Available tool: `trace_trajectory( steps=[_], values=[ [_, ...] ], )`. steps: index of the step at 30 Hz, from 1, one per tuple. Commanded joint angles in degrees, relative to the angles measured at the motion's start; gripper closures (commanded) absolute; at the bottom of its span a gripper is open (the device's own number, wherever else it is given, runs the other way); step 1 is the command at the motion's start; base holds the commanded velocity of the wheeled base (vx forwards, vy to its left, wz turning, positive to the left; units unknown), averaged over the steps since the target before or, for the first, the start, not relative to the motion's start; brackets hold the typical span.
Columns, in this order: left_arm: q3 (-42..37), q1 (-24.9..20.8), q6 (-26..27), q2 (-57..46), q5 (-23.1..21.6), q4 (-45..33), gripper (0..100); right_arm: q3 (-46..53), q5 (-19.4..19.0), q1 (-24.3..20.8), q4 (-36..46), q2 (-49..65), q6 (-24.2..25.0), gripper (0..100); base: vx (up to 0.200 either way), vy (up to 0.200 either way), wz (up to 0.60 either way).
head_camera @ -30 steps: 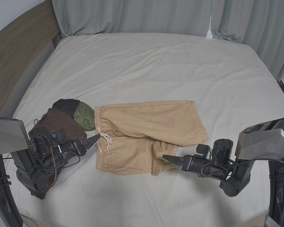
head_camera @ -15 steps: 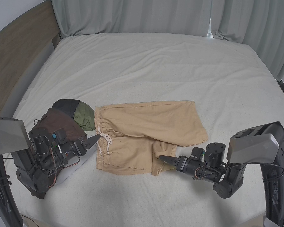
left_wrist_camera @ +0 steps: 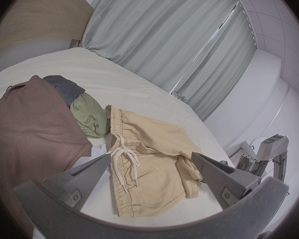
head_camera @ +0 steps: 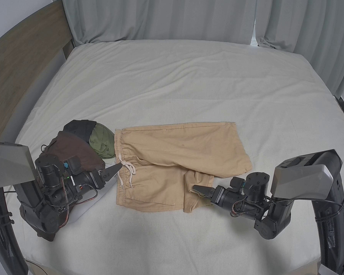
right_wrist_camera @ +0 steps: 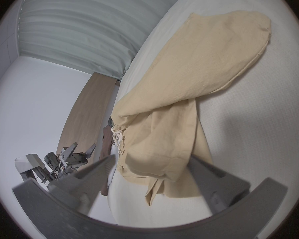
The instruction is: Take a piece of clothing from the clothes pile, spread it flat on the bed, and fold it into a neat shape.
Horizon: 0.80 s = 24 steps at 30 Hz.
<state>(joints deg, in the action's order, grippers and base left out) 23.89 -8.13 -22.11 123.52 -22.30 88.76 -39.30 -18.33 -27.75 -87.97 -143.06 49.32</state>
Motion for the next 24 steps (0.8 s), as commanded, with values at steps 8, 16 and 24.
trace_trajectory(
  steps=[8,16,24],
  values=[
    [0.0,0.0,0.1,0.4,0.1,0.0,0,0.1,0.3,0.1,0.3,-0.2,0.0,100,0.0,0.0,0.0],
    [0.1,-0.2,0.1,0.5,0.1,0.0,0,3.1,2.9,1.4,-0.2,0.1,0.0,100,0.0,0.0,0.0],
    [0.0,-0.3,1.5,0.7,0.1,0.0,0,5.0,3.1,7.7,-0.2,-0.2,-0.3,100,0.0,0.0,0.0]
  ],
)
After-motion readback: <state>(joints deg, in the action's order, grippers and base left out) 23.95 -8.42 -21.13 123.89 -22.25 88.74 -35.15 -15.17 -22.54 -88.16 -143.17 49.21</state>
